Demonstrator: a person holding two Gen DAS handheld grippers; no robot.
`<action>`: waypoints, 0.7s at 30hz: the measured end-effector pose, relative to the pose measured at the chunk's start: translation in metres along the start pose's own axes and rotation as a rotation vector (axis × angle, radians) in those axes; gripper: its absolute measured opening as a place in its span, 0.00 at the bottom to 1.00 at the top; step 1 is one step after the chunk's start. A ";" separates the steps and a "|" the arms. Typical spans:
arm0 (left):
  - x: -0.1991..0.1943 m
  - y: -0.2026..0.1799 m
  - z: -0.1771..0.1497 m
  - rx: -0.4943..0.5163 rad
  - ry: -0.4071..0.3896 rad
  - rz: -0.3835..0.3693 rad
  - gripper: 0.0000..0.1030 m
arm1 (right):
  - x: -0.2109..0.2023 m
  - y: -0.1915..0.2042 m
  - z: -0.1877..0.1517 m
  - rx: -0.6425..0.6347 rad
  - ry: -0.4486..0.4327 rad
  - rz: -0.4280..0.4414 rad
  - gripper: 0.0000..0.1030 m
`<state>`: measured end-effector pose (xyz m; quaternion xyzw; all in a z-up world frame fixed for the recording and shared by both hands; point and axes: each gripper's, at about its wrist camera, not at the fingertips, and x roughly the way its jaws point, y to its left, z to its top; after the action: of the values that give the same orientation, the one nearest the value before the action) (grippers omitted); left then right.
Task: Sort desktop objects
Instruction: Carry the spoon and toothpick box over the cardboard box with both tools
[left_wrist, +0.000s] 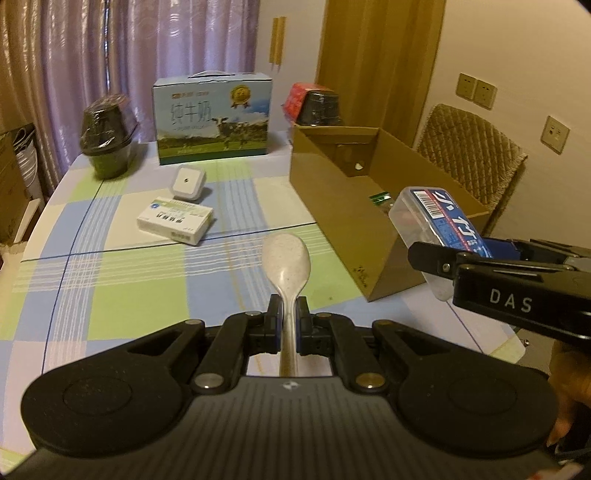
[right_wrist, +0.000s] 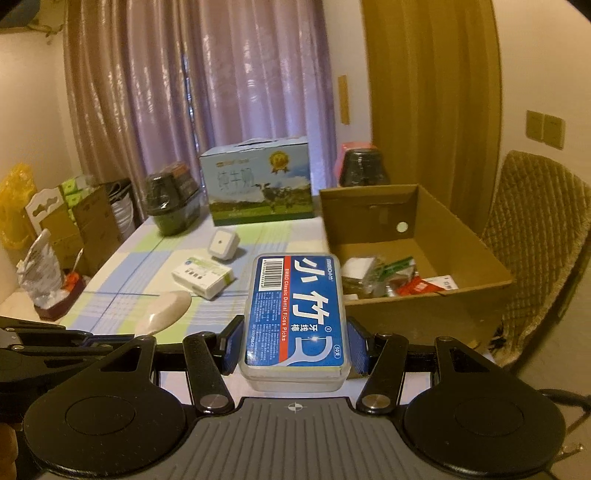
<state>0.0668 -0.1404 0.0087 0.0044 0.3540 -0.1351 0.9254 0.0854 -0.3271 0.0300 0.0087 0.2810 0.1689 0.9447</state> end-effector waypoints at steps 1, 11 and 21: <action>0.000 -0.003 0.001 0.003 0.001 -0.005 0.04 | -0.001 -0.003 0.000 0.006 -0.002 -0.004 0.52; 0.019 -0.032 0.024 0.022 -0.001 -0.066 0.04 | -0.006 -0.054 0.015 0.066 -0.042 -0.076 0.52; 0.067 -0.083 0.076 0.066 -0.020 -0.154 0.04 | 0.009 -0.118 0.047 0.084 -0.072 -0.136 0.52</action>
<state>0.1432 -0.2452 0.0288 0.0061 0.3393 -0.2175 0.9152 0.1543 -0.4320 0.0515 0.0354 0.2537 0.0918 0.9623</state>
